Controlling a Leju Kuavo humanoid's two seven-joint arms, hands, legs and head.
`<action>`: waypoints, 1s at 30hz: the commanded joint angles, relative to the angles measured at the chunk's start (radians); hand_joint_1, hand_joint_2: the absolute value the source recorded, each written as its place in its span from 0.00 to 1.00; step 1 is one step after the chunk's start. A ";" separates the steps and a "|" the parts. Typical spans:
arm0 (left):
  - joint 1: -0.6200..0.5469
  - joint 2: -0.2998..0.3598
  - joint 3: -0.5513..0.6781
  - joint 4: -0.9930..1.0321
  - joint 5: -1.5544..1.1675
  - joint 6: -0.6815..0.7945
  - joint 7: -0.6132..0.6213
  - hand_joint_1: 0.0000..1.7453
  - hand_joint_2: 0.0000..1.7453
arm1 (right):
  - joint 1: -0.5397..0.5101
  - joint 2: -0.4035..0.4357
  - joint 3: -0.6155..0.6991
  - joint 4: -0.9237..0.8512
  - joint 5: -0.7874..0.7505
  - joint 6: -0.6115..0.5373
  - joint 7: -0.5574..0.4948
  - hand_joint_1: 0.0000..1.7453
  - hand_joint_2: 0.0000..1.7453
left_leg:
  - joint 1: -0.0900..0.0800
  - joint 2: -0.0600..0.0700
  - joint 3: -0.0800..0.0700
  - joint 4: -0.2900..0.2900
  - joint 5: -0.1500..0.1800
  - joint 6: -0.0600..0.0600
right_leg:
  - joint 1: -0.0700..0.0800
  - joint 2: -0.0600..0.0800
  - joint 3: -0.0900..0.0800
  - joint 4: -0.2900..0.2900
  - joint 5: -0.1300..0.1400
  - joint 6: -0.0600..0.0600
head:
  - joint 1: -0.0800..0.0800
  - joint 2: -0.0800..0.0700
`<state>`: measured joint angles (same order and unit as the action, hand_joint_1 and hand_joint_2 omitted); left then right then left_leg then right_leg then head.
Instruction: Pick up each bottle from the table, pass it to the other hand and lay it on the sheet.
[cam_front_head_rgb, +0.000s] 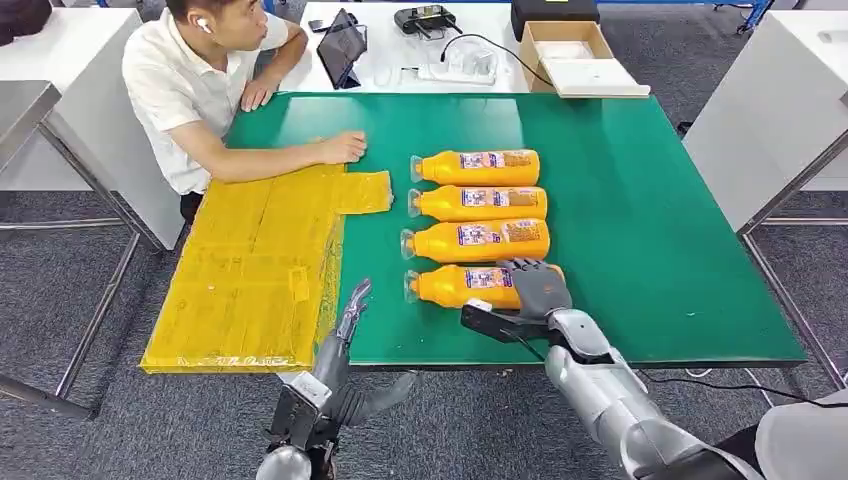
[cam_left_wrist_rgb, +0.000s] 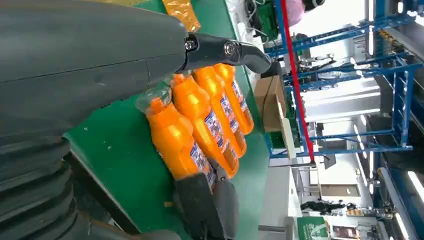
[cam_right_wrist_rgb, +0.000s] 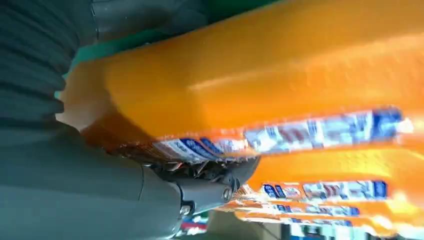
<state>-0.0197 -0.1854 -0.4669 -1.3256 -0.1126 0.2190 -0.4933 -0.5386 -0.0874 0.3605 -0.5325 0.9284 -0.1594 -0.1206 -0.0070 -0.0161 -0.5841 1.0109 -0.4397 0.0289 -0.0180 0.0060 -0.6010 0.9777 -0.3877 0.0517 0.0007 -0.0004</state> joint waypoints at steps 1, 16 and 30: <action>0.013 0.008 0.045 0.002 0.208 -0.071 0.075 0.00 1.00 | 0.165 0.028 -0.105 -0.079 -0.179 0.041 -0.181 1.00 1.00 | 0.002 0.001 0.004 -0.001 -0.002 -0.002 | 0.003 0.000 0.004 -0.002 0.000 -0.002 | 0.000 0.000; 0.036 0.016 0.103 -0.030 0.696 -0.033 0.228 0.00 1.00 | 0.292 0.041 -0.081 -0.491 -0.431 -0.058 -0.265 1.00 1.00 | 0.002 0.008 0.005 -0.001 -0.005 -0.002 | 0.002 0.007 0.003 -0.001 -0.001 -0.002 | -0.001 0.000; 0.019 0.069 -0.038 -0.088 0.599 -0.067 0.158 0.00 1.00 | 0.187 0.058 0.096 -0.381 -0.433 0.009 -0.226 1.00 1.00 | 0.002 0.008 -0.006 0.000 -0.005 -0.003 | 0.002 0.006 -0.006 0.001 -0.002 -0.003 | 0.000 0.000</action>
<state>0.0280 -0.1621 -0.4502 -1.4206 0.5348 0.1556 -0.3215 -0.2754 -0.0252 0.3536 -1.0117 0.4792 -0.2205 -0.3773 -0.0058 -0.0110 -0.5943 1.0105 -0.4428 0.0289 -0.0173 0.0119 -0.6109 0.9781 -0.3879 0.0517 0.0004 0.0000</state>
